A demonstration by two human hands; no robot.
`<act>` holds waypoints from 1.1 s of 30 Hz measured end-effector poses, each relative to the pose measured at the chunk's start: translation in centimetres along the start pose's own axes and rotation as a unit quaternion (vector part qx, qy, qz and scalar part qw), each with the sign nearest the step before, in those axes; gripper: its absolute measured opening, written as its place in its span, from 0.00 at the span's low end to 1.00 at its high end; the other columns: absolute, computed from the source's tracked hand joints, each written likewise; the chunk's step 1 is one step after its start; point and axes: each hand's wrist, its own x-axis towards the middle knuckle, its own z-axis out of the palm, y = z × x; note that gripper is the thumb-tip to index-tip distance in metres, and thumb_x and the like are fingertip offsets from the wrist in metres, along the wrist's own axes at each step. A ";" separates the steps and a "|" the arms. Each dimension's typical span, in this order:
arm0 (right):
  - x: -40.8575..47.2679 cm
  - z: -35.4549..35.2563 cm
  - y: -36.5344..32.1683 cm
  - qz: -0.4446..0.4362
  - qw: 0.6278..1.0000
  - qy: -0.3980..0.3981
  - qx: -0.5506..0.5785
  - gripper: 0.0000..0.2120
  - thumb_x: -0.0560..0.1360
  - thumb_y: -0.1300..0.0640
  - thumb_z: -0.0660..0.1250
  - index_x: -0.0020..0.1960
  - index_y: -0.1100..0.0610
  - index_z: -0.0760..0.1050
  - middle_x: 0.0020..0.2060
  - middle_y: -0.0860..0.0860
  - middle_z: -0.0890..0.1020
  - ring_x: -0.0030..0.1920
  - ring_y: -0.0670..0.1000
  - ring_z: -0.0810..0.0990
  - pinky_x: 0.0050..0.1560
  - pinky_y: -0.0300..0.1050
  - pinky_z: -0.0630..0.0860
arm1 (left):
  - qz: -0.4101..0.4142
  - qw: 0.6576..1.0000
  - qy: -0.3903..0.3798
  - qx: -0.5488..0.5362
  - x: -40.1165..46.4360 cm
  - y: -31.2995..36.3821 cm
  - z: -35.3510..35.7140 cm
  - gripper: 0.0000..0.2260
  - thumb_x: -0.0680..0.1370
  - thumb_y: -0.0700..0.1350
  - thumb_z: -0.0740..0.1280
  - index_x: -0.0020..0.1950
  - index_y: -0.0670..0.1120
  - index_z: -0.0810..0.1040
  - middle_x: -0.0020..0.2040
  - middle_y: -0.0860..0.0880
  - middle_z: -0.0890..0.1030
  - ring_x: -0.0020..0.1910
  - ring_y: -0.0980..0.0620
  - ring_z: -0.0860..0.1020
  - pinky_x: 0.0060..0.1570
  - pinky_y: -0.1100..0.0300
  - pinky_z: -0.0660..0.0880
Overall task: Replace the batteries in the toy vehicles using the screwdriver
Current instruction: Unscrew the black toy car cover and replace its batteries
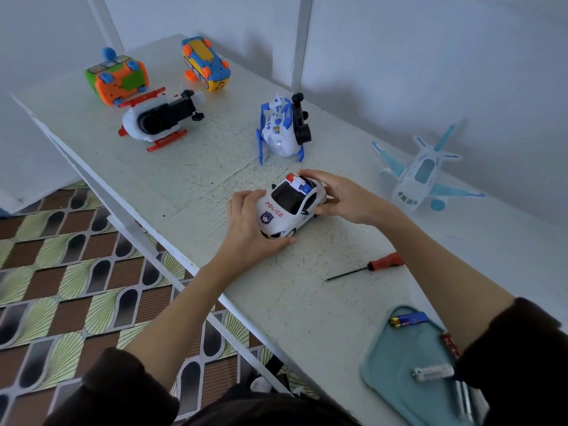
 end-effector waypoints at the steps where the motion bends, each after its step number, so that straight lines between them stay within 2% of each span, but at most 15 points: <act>1: 0.0 0.0 0.0 0.001 1.000 0.001 -0.002 0.32 0.72 0.69 0.67 0.72 0.52 0.61 0.67 0.48 0.69 0.67 0.47 0.68 0.65 0.42 0.68 | -0.004 1.000 -0.005 -0.002 0.0 0.0 0.0 0.44 0.60 0.53 0.81 0.69 0.39 0.66 0.61 0.42 0.64 0.60 0.56 0.58 0.59 0.65 0.60; 3: -0.1 0.1 0.0 0.005 1.000 0.001 -0.005 0.32 0.73 0.68 0.66 0.72 0.52 0.60 0.68 0.49 0.68 0.68 0.47 0.66 0.65 0.42 0.67 | -0.016 1.000 -0.012 0.003 -0.1 0.2 -0.1 0.46 0.58 0.56 0.80 0.69 0.39 0.66 0.61 0.42 0.65 0.60 0.56 0.58 0.60 0.64 0.60; 6: -0.2 0.2 -0.2 0.005 1.000 0.001 -0.017 0.31 0.74 0.66 0.65 0.73 0.51 0.59 0.69 0.49 0.67 0.69 0.47 0.64 0.66 0.42 0.65 | -0.020 1.000 -0.006 0.014 -0.1 0.4 0.0 0.49 0.55 0.67 0.70 0.67 0.40 0.67 0.59 0.48 0.63 0.60 0.55 0.59 0.59 0.62 0.61; 8: -0.3 0.4 -0.2 0.004 1.000 0.001 -0.026 0.30 0.75 0.65 0.64 0.73 0.51 0.58 0.69 0.49 0.66 0.69 0.46 0.63 0.67 0.43 0.64 | -0.017 1.000 -0.005 0.017 -0.1 0.5 0.1 0.48 0.55 0.66 0.72 0.67 0.39 0.67 0.58 0.49 0.61 0.60 0.55 0.59 0.59 0.62 0.61; 11: -0.4 0.3 0.0 0.007 0.999 0.003 -0.036 0.30 0.76 0.64 0.64 0.74 0.50 0.57 0.70 0.49 0.65 0.70 0.46 0.62 0.68 0.43 0.62 | -0.011 1.000 -0.008 0.017 -0.1 0.5 0.2 0.45 0.58 0.56 0.81 0.67 0.39 0.67 0.59 0.47 0.63 0.60 0.55 0.59 0.59 0.64 0.61; 13: -0.4 0.2 0.1 0.004 0.999 0.007 -0.048 0.30 0.76 0.64 0.64 0.73 0.50 0.57 0.70 0.49 0.65 0.70 0.46 0.62 0.68 0.43 0.62 | -0.004 1.000 -0.007 0.015 0.0 0.6 0.2 0.43 0.59 0.52 0.81 0.67 0.39 0.67 0.59 0.48 0.62 0.60 0.55 0.59 0.59 0.64 0.61; 16: -0.6 0.1 0.1 0.004 0.998 0.012 -0.058 0.31 0.75 0.65 0.64 0.73 0.49 0.58 0.69 0.49 0.66 0.69 0.45 0.62 0.66 0.40 0.62 | 0.005 1.000 -0.017 0.015 -0.1 0.5 0.2 0.46 0.57 0.59 0.80 0.67 0.39 0.67 0.58 0.50 0.60 0.60 0.55 0.59 0.59 0.63 0.64; 18: -1.0 0.0 0.3 0.009 0.998 0.013 -0.057 0.31 0.75 0.65 0.65 0.73 0.48 0.58 0.68 0.47 0.67 0.68 0.43 0.63 0.65 0.38 0.63 | 0.019 1.000 -0.020 0.011 -0.1 0.6 0.5 0.48 0.55 0.64 0.76 0.66 0.39 0.68 0.57 0.50 0.60 0.58 0.55 0.60 0.58 0.63 0.63; 23: -1.9 -0.7 0.6 0.047 0.998 0.011 -0.050 0.32 0.75 0.65 0.66 0.71 0.41 0.59 0.67 0.43 0.67 0.67 0.42 0.65 0.58 0.28 0.67 | 0.040 0.998 -0.038 -0.011 0.2 0.4 1.0 0.47 0.54 0.70 0.69 0.64 0.39 0.68 0.57 0.52 0.60 0.55 0.60 0.59 0.55 0.71 0.61; 26: -2.1 -1.1 0.2 0.078 0.997 -0.007 -0.026 0.36 0.72 0.70 0.66 0.69 0.39 0.60 0.67 0.42 0.67 0.66 0.43 0.67 0.57 0.31 0.71 | 0.043 0.996 -0.067 -0.034 0.4 -0.1 1.1 0.46 0.55 0.70 0.69 0.64 0.43 0.67 0.57 0.53 0.59 0.55 0.61 0.59 0.57 0.70 0.62; 29: -1.9 -2.1 -1.1 0.109 0.993 -0.028 -0.023 0.41 0.70 0.76 0.61 0.68 0.37 0.60 0.67 0.40 0.64 0.66 0.43 0.66 0.59 0.38 0.71 | 0.031 0.992 -0.089 -0.088 1.0 -0.6 0.4 0.40 0.59 0.71 0.67 0.63 0.51 0.62 0.58 0.55 0.59 0.59 0.59 0.61 0.61 0.66 0.65; 31: -1.3 -3.0 -2.1 0.130 0.991 -0.008 -0.022 0.43 0.69 0.80 0.56 0.67 0.36 0.61 0.69 0.39 0.62 0.66 0.43 0.66 0.62 0.43 0.68 | 0.030 0.990 -0.074 -0.118 1.9 -1.0 -0.5 0.37 0.63 0.74 0.62 0.63 0.54 0.61 0.58 0.54 0.60 0.56 0.62 0.64 0.59 0.71 0.65; 33: 0.0 -3.7 -3.1 0.128 0.990 0.051 -0.016 0.40 0.70 0.79 0.55 0.67 0.39 0.64 0.71 0.42 0.62 0.65 0.45 0.69 0.62 0.46 0.69 | 0.029 0.989 -0.054 -0.133 4.1 -1.5 -1.3 0.31 0.68 0.70 0.61 0.63 0.55 0.60 0.58 0.52 0.62 0.55 0.65 0.65 0.54 0.77 0.63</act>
